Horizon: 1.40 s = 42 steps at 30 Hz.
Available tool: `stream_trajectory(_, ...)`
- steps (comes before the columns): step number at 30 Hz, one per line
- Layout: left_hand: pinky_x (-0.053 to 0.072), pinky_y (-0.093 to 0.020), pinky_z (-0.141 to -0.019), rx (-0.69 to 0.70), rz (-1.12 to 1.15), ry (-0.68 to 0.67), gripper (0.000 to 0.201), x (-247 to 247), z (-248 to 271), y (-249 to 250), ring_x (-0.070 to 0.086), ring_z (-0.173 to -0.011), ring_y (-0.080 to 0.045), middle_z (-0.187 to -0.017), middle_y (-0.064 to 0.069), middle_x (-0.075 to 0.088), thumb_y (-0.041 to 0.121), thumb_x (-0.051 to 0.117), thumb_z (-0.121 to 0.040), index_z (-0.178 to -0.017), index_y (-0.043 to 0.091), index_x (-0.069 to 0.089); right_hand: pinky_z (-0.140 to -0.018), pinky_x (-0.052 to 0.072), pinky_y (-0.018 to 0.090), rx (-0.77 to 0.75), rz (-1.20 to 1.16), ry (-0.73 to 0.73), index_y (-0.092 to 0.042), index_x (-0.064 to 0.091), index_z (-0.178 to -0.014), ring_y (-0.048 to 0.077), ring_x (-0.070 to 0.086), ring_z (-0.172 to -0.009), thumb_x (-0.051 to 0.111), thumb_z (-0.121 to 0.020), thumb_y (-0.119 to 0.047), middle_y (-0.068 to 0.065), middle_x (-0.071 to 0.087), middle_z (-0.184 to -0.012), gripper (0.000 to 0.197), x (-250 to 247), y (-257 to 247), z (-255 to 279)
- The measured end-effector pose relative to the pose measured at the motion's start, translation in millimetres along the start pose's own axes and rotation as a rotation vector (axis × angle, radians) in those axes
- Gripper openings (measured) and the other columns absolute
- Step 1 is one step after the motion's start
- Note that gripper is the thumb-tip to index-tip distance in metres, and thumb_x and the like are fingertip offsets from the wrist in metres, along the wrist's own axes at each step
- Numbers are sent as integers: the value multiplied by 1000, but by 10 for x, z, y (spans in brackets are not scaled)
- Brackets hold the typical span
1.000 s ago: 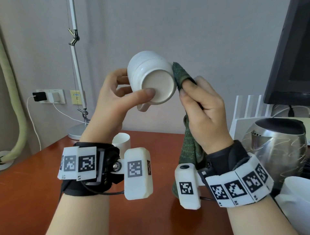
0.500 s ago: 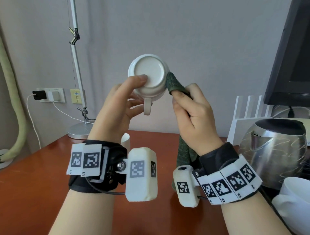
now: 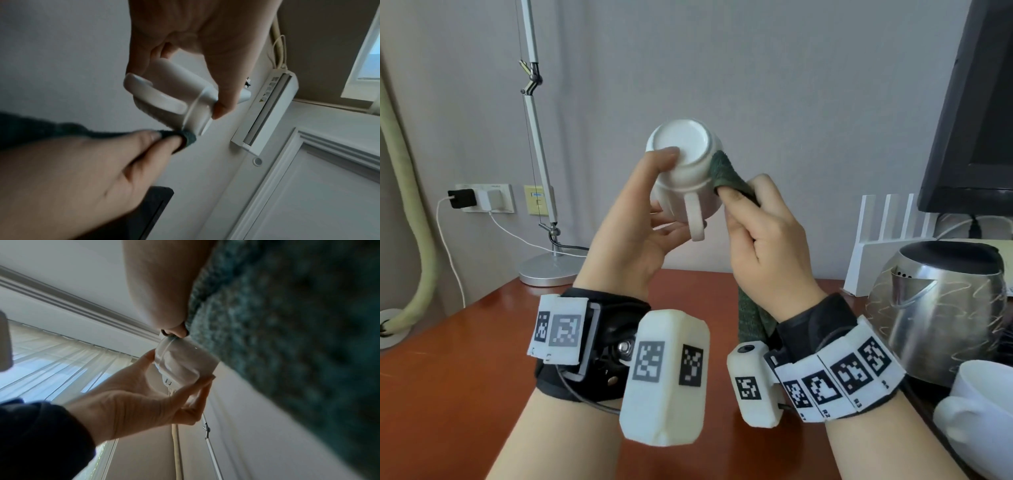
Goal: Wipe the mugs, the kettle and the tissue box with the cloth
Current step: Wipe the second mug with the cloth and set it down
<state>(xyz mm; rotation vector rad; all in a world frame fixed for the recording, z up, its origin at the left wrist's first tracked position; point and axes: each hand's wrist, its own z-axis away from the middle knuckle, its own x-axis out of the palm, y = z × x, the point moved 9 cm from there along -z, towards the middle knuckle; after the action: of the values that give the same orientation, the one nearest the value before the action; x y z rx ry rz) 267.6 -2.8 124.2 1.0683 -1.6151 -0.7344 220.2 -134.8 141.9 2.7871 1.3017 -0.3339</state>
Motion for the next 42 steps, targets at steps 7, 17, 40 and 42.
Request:
stream_trajectory(7,56,-47,-92,-21,59,8,28,58,2,-39,70,-99,-34,-92,-17,63,38,69,-87,-94,11,67,-49,32,24,-24,92,-92,-11,69,-106,18,42,-62,45,-87,-3,7,49,-87,32,77,-72,14)
stream_trajectory(17,61,-41,-83,-64,53,-12,31,68,-13,-118,70,-103,-32,-101,-21,68,36,72,-84,-101,11,67,-49,39,31,41,64,6,-7,67,-112,20,45,-66,47,-90,0,5,47,-88,31,-106,50,-36)
stream_trajectory(40,59,-39,-83,-211,186,-100,65,47,-18,-203,69,-102,-38,-123,-32,59,45,66,-85,-124,-5,57,-53,28,22,-26,155,3,-9,71,-102,19,42,-64,44,-85,-4,8,50,-86,32,-116,-53,-38)
stream_trajectory(42,58,-38,-80,-227,146,-109,67,50,-18,-218,69,-102,-39,-132,-33,54,46,65,-83,-123,-7,57,-52,30,24,1,126,43,-7,70,-105,19,42,-65,43,-87,-3,4,45,-86,32,-185,-14,-62)
